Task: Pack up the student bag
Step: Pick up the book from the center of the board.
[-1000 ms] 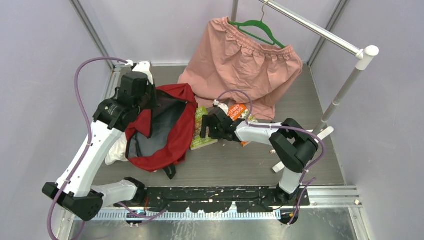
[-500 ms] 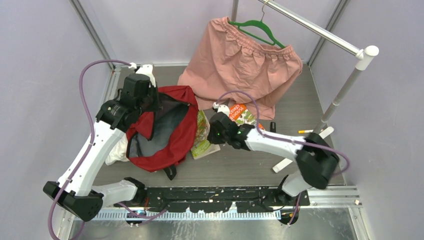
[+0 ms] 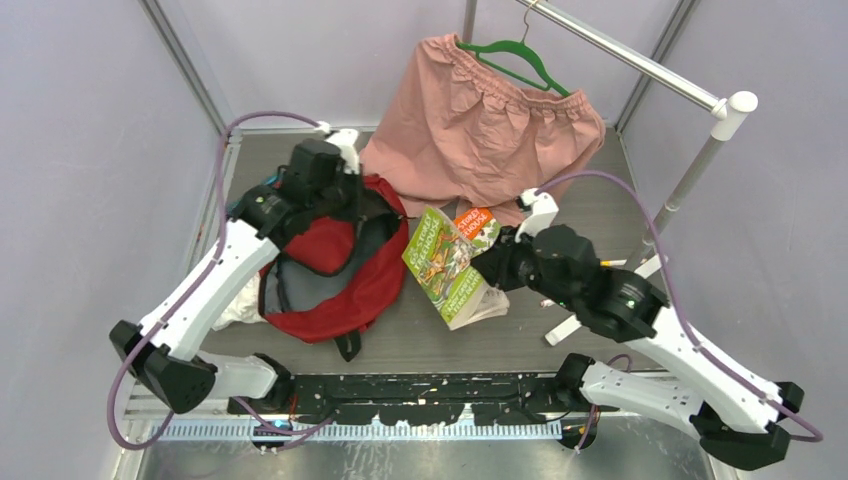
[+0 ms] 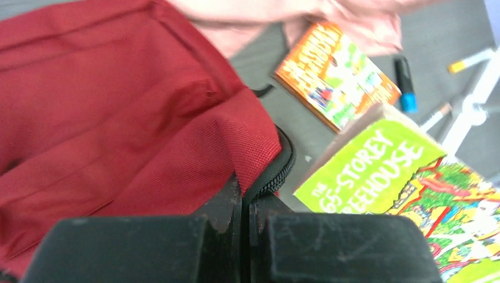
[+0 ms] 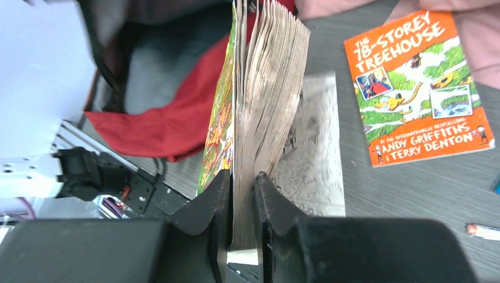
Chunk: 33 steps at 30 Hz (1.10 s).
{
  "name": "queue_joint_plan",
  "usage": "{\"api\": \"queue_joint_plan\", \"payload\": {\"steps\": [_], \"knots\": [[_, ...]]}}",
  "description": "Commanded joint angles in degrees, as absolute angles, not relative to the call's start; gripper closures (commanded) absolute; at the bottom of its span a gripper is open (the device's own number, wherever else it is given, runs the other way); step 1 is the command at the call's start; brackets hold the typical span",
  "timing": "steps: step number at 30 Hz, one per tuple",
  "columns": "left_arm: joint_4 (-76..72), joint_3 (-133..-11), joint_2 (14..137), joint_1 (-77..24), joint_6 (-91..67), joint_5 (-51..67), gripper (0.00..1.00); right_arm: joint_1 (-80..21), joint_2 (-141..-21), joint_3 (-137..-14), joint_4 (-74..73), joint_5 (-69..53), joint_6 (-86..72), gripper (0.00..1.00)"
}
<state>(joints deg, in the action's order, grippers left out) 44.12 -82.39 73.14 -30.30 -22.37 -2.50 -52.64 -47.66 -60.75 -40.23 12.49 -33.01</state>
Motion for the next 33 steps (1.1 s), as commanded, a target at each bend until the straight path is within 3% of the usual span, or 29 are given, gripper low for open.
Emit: {"api": "queue_joint_plan", "payload": {"steps": [1, 4, 5, 7, 8, 9, 10, 14, 19, 22, 25, 33], "knots": [[39.9, -85.4, 74.0, -38.9, -20.1, 4.9, 1.0, -52.5, -43.8, -66.6, -40.0, 14.1, -31.3, 0.99], [39.0, -83.8, 74.0, -41.9, -20.4, 9.3, 1.0, -52.5, -43.2, -67.3, -39.5, 13.4, -31.2, 0.99], [39.5, -83.9, 74.2, -42.2, -20.6, 9.7, 0.9, -52.5, -43.3, -67.5, -39.3, 13.1, -31.1, 0.99], [43.2, -85.5, 74.6, -42.2, -20.7, 6.2, 0.48, -52.5, -43.5, -67.9, -39.0, 12.6, -31.1, 0.99], [45.1, -86.8, 74.4, -42.1, -20.7, 2.9, 0.33, -52.5, -43.7, -68.2, -39.1, 12.3, -30.9, 0.99], [47.1, -87.4, 73.7, -42.0, -20.6, -0.4, 0.21, -52.5, -43.8, -68.3, -39.2, 12.0, -30.9, 0.99], [47.8, -87.6, 72.5, -41.7, -20.5, -3.6, 0.16, -52.5, -43.7, -68.3, -39.4, 12.1, -30.9, 0.99], [51.0, -87.4, 66.2, -35.6, -22.7, -9.1, 0.1, -52.5, -42.8, -67.9, -40.1, 12.2, -31.2, 0.99], [52.4, -83.2, 60.2, -28.1, -30.1, -1.7, 0.06, -52.6, -41.6, -63.9, -32.4, 10.0, -33.6, 0.99], [46.0, -74.9, 56.1, -27.9, -35.6, 8.9, 0.04, -52.5, -42.8, -60.0, -21.8, 8.6, -36.9, 0.99], [41.2, -66.9, 51.7, -27.8, -42.0, 11.8, 0.03, -52.5, -45.5, -56.0, -10.1, 8.3, -39.3, 0.99], [25.4, -52.1, 46.5, -26.7, -54.8, 22.2, 0.03, -52.7, -52.6, -54.8, 2.7, 9.3, -42.5, 0.99]]}}
